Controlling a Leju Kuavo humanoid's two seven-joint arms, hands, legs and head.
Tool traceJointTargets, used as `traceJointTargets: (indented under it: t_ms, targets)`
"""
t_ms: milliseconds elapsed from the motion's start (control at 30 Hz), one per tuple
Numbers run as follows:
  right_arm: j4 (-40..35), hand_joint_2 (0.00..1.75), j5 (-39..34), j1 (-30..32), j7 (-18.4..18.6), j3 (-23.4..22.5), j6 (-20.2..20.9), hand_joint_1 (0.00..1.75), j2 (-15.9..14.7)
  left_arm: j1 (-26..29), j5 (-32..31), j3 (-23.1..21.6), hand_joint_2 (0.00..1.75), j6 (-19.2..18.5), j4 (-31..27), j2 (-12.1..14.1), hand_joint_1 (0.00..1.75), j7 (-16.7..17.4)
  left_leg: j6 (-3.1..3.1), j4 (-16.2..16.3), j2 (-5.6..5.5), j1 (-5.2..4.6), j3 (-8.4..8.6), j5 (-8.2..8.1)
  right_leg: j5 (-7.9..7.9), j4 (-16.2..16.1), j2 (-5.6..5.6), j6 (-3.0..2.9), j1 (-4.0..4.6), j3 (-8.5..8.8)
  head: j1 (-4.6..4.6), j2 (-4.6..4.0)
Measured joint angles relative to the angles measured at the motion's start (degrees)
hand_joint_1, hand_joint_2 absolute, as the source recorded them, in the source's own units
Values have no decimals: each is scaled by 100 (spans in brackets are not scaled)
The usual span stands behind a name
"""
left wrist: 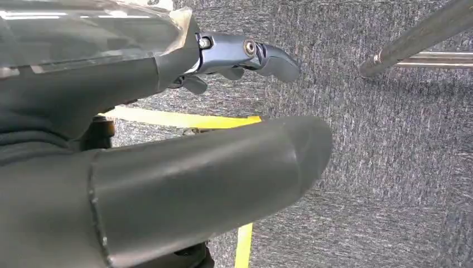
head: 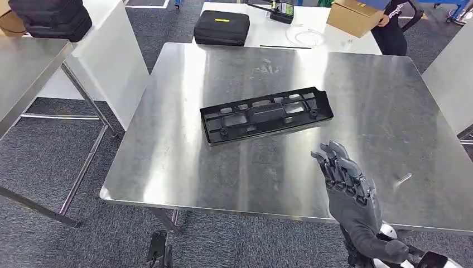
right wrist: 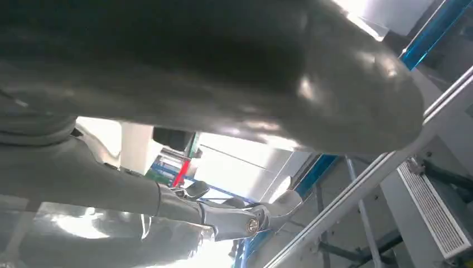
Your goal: Take the parts from the cabinet and place them on the table.
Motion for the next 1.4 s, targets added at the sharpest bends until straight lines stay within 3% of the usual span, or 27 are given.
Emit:
traceJointTargets:
  t_ms: [167, 200, 233, 300, 333, 367, 400, 467, 500, 533, 567, 667, 700, 733, 800, 833, 867, 900, 933, 1000, 1033, 1133, 1200, 1267, 1333, 1367, 1400]
  targets:
    - [-17, 0, 13, 19, 0, -2, 0, 0, 20, 0, 0, -4, 0, 0, 0, -2, 0, 0, 0, 0, 0, 0, 2, 0, 0, 0, 0, 0, 0, 1, 0, 0]
    - [-68, 0, 158, 43, 0, -20, 18, 0, 118, -6, -4, -35, 0, -131, -2, -2, 0, 123, 132, -176, 8, 14, 134, 39, 51, -176, 4, 91, 4, 120, -9, 0]
    - [-92, 0, 230, 44, -2, -59, 22, 0, 186, -30, -11, -52, 0, -216, -2, 2, 0, 206, 136, -393, 36, 78, 301, 125, -153, 210, 7, 63, 3, -43, 13, 0]
    - [-90, 0, 251, 110, -2, -92, 24, 0, 214, -41, -9, -61, 0, -245, -2, 0, 0, 245, 135, -391, 37, 79, 301, 128, -512, 1095, 7, 43, -29, -511, 15, 0]
    - [-90, 0, 297, 164, -2, -101, 48, 0, 240, -31, 13, -61, 0, -195, -2, 2, 0, 221, 131, -385, 37, 81, 291, 126, -610, 1444, 6, 72, -52, -698, 9, 2]
    - [-90, 0, 326, 217, -2, -105, 74, 0, 265, -12, 59, -59, 0, -111, -2, 0, 0, 155, 115, -375, 38, 99, 283, 122, -593, 1526, 4, 121, -82, -758, 13, 0]
    - [-92, 0, 365, 263, -2, -107, 92, 0, 297, 12, 72, -57, 0, -42, -2, -6, 0, 88, 79, -355, 36, 130, 273, 115, -477, 1330, 3, 208, -122, -665, 11, 0]
    - [-92, 0, 409, 299, -2, -109, 135, 0, 356, 55, 118, -55, 0, 22, -2, -22, 0, 18, -33, -243, 32, 216, 234, 67, -81, 327, -6, 427, -228, -146, 13, 0]
    - [-92, 0, 413, 297, -2, -111, 149, 0, 383, 61, 125, -55, 0, 39, -2, -22, 0, 4, -115, -114, 33, 206, 187, 15, 16, -72, -53, 505, -295, 53, 18, 2]
    - [-92, 0, 420, 309, -2, -109, 153, 0, 411, 67, 129, -52, 0, 50, -2, -18, 0, -2, -185, -43, 30, 190, 141, -42, 30, 10, -41, 420, -222, 7, 42, 2]
    - [-120, 0, 417, 334, -2, -120, 155, 0, 428, 73, 129, -50, 0, 55, -2, -24, 0, -11, -212, -25, 28, 189, 148, -64, 29, 68, -10, 256, -230, 10, 17, 2]
    - [-120, 0, 531, 336, -2, -131, 192, 0, 509, 79, 171, -48, 0, -7, -2, -20, 0, 99, -266, -25, 38, 234, 147, -22, 57, 124, -2, 117, -225, -37, 20, 2]
    - [-120, 0, 582, 328, -2, -131, 203, 0, 547, 77, 170, -48, 0, -48, -2, -17, 0, 149, -282, 53, 65, 241, 123, -124, 76, 120, -3, 74, -230, -39, 20, 0]
    - [-120, 0, 625, 314, -2, -131, 205, 0, 584, 74, 170, -48, 0, -72, -2, -15, 0, 186, -299, 345, 91, 238, 5, -374, 84, 120, -4, 44, -222, -55, 20, 2]
    - [-116, 0, 656, 308, -2, -129, 208, 0, 645, 75, 177, -46, 0, -83, -2, -4, 0, 214, -318, 1262, 91, 234, -383, -871, 103, 122, -12, -2, -186, -96, 20, 0]
    - [-111, 0, 656, 306, -2, -129, 208, 0, 669, 77, 179, -46, 0, -87, -2, 0, 0, 230, -314, 1638, 91, 233, -540, -1024, 103, 124, -20, -6, -165, -116, 20, 0]
    - [-105, 0, 658, 305, -2, -127, 208, 0, 689, 81, 188, -46, 0, -90, 0, 2, 0, 230, -299, 1801, 91, 233, -594, -1045, 114, 124, -21, -23, -147, -131, 20, 0]
    - [-96, 0, 680, 302, -2, -127, 208, 0, 717, 82, 217, -44, 0, -87, -2, 2, 0, 219, -264, 1667, 91, 229, -496, -941, 115, 124, -21, -23, -129, -137, 17, 2]
    - [-90, 0, 715, 295, -2, -125, 208, 0, 750, 88, 247, -42, 0, -70, -2, 2, 0, 166, -223, 1289, 91, 222, -263, -745, 115, 124, -19, -23, -117, -135, 20, 0]
    - [-87, 0, 793, 273, 0, -85, 205, 0, 822, 101, 304, -35, 0, 20, -2, 2, 0, -32, -102, 261, 91, 196, 353, -365, 116, 124, -14, -21, -103, -117, 20, 0]
    - [-87, 0, 848, 255, 13, -57, 186, 0, 877, 104, 335, -33, 0, 35, -2, 4, 0, -112, -93, 88, 106, 157, 439, -460, 119, 125, -16, -11, -73, -123, 26, 0]
    - [-85, 0, 1032, 132, 127, 116, 43, 0, 1082, 177, 398, -28, 0, 35, -4, 9, 0, -219, -81, 76, 101, 83, 408, -408, 153, 94, -35, 46, -101, -133, 26, 2]
    - [-85, 0, 1069, 47, 208, 212, -46, 0, 1183, 205, 411, -28, 0, 7, -4, 9, 0, -216, 16, -89, 115, 149, 447, -286, 142, 83, -36, 115, -79, -171, 28, 2]
    - [-83, 0, 1086, -8, 249, 295, -172, 0, 1215, 197, 428, -28, 0, 17, -7, 11, 0, -210, 75, -116, 119, 117, 424, -239, -189, 584, -26, 42, -72, -389, 52, 2]
    - [-59, 0, 1154, -49, 271, 394, -363, 0, 1235, 208, 481, -28, 0, 57, -7, 13, 0, -175, 107, -113, 121, 90, 384, -218, -600, 1600, -19, 15, -64, -821, 50, 0]
    - [-48, 0, 1167, -62, 278, 439, -402, 0, 1246, 212, 487, -28, 0, 66, -7, 22, 0, -170, 117, -109, 121, 75, 368, -208, -669, 1883, -19, 38, -63, -936, 48, 0]
    - [-33, 0, 1169, -75, 288, 474, -418, 0, 1259, 213, 500, -28, 0, 68, -7, 28, 0, -166, 122, -109, 118, 70, 362, -200, -637, 1864, -19, 72, -64, -912, 48, 2]
